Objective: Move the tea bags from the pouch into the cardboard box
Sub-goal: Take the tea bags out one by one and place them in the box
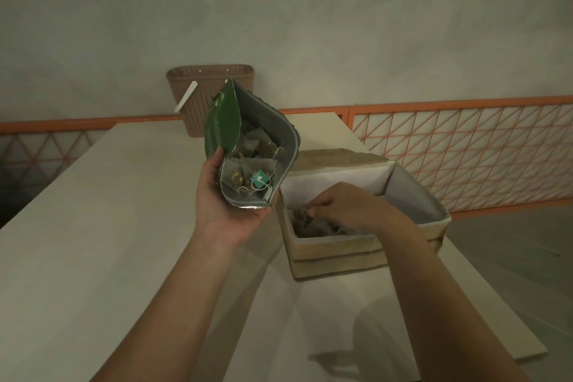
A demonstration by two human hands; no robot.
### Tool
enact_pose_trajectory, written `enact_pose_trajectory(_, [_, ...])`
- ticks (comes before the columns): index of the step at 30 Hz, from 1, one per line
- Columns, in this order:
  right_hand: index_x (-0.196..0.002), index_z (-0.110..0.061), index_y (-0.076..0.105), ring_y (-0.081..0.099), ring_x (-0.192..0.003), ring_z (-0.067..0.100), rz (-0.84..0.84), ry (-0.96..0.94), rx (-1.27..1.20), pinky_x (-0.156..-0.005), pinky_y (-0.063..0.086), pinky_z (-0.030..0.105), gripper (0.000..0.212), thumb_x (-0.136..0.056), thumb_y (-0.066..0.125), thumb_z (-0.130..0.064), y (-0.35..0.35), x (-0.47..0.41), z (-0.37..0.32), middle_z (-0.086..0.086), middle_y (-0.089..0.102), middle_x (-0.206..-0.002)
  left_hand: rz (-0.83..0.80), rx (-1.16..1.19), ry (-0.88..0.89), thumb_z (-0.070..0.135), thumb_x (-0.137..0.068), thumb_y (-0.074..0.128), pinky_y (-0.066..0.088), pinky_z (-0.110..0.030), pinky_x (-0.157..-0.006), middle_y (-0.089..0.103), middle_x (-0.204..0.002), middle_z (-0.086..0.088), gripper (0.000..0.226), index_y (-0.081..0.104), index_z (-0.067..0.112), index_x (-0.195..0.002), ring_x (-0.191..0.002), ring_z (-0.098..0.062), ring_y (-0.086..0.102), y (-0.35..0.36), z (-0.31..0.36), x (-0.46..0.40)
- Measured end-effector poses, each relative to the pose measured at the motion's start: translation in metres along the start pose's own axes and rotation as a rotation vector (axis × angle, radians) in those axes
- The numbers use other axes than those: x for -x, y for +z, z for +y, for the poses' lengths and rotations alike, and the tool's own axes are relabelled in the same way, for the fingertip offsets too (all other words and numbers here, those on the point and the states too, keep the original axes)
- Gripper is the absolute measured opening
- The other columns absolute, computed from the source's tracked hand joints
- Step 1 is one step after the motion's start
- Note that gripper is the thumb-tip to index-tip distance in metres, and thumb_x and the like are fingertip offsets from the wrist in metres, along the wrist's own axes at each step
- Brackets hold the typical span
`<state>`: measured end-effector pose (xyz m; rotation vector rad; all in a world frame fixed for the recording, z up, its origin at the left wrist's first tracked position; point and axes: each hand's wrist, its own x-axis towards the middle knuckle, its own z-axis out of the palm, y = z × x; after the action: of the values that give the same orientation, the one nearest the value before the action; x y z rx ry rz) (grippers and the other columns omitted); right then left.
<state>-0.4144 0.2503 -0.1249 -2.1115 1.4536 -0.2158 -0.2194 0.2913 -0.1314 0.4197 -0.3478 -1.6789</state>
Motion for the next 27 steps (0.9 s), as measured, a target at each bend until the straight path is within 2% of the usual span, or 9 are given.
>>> enact_pose_trajectory(3, [-0.118, -0.026, 0.068, 0.059, -0.097, 0.013, 0.088, -0.044, -0.044, -0.083, 0.042, 0.024, 0.025, -0.100, 0.052, -0.029, -0.002, 0.004, -0.007, -0.005, 0.066, -0.120, -0.005, 0.010, 0.000, 0.052, -0.092, 0.056, 0.059, -0.033, -0.083, 0.062, -0.141, -0.009, 0.049, 0.079, 0.013, -0.109, -0.110, -0.030, 0.067, 0.000, -0.001, 0.000])
enact_pose_trajectory(8, [-0.092, -0.025, 0.062, 0.058, -0.089, 0.007, 0.657, -0.282, -0.452, -0.081, 0.049, 0.016, 0.012, -0.091, 0.063, -0.014, -0.002, 0.019, -0.037, -0.004, 0.054, -0.105, 0.008, -0.001, -0.007, 0.053, -0.092, 0.055, 0.058, -0.033, -0.085, 0.062, -0.141, -0.008, 0.051, 0.078, 0.013, -0.114, -0.110, -0.029, 0.066, 0.001, 0.001, 0.000])
enact_pose_trajectory(10, [-0.091, -0.026, 0.065, 0.059, -0.096, 0.007, 0.632, -0.341, -0.572, -0.085, 0.046, 0.011, 0.015, -0.087, 0.067, -0.012, 0.003, 0.022, -0.050, -0.002, 0.050, -0.112, 0.024, -0.022, -0.007, 0.054, -0.093, 0.052, 0.055, -0.033, -0.087, 0.069, -0.128, -0.010, 0.052, 0.081, 0.012, -0.105, -0.103, -0.028, 0.069, 0.001, 0.000, 0.001])
enact_pose_trajectory(12, [-0.098, -0.028, 0.070, 0.056, -0.104, 0.008, 0.560, -0.336, -0.506, -0.093, 0.045, 0.013, 0.016, -0.086, 0.070, -0.017, 0.012, 0.019, -0.059, -0.002, 0.047, -0.117, 0.038, -0.027, 0.001, 0.054, -0.094, 0.051, 0.051, -0.034, -0.090, 0.070, -0.121, -0.010, 0.053, 0.081, 0.011, -0.103, -0.103, -0.026, 0.068, 0.000, 0.000, 0.001])
enact_pose_trajectory(15, [-0.121, -0.032, 0.065, 0.055, -0.107, 0.017, 0.535, -0.214, -0.265, -0.097, 0.048, 0.028, 0.033, -0.088, 0.068, -0.038, 0.026, 0.009, -0.069, -0.002, 0.040, -0.118, 0.045, -0.037, -0.008, 0.054, -0.094, 0.052, 0.048, -0.032, -0.095, 0.065, -0.130, -0.006, 0.052, 0.075, 0.012, -0.116, -0.116, -0.024, 0.062, -0.002, 0.000, 0.001])
enact_pose_trajectory(18, [-0.129, -0.035, 0.059, 0.052, -0.113, 0.024, 0.580, -0.117, -0.075, -0.092, 0.049, 0.038, 0.043, -0.088, 0.062, -0.050, 0.034, 0.006, -0.079, 0.001, 0.038, -0.122, 0.051, -0.059, -0.002, 0.055, -0.094, 0.052, 0.048, -0.034, -0.098, 0.070, -0.125, -0.007, 0.052, 0.075, 0.014, -0.117, -0.113, -0.024, 0.066, -0.003, 0.001, 0.001])
enact_pose_trajectory(21, [-0.120, -0.034, 0.063, 0.050, -0.113, 0.023, 0.589, -0.099, -0.014, -0.086, 0.048, 0.036, 0.037, -0.085, 0.066, -0.047, 0.036, 0.006, -0.081, 0.000, 0.040, -0.122, 0.057, -0.075, 0.011, 0.056, -0.094, 0.050, 0.043, -0.036, -0.105, 0.064, -0.138, -0.008, 0.056, 0.068, 0.016, -0.129, -0.124, -0.024, 0.063, -0.001, 0.001, 0.003])
enact_pose_trajectory(24, [-0.105, -0.031, 0.067, 0.050, -0.111, 0.022, 0.581, -0.125, -0.066, -0.086, 0.050, 0.034, 0.023, -0.082, 0.071, -0.037, 0.036, 0.007, -0.079, 0.000, 0.044, -0.119, 0.042, -0.080, 0.007, 0.057, -0.094, 0.049, 0.050, -0.036, -0.093, 0.063, -0.138, -0.008, 0.056, 0.068, 0.016, -0.127, -0.107, -0.026, 0.069, -0.001, -0.001, 0.003])
enact_pose_trajectory(27, [-0.090, -0.030, 0.066, 0.052, -0.107, 0.019, 0.561, -0.160, -0.257, -0.086, 0.051, 0.030, 0.013, -0.079, 0.074, -0.027, 0.033, 0.008, -0.074, -0.002, 0.045, -0.111, 0.047, -0.080, 0.009, 0.057, -0.094, 0.049, 0.053, -0.034, -0.087, 0.062, -0.140, -0.009, 0.058, 0.066, 0.015, -0.130, -0.109, -0.026, 0.067, -0.002, 0.000, 0.003])
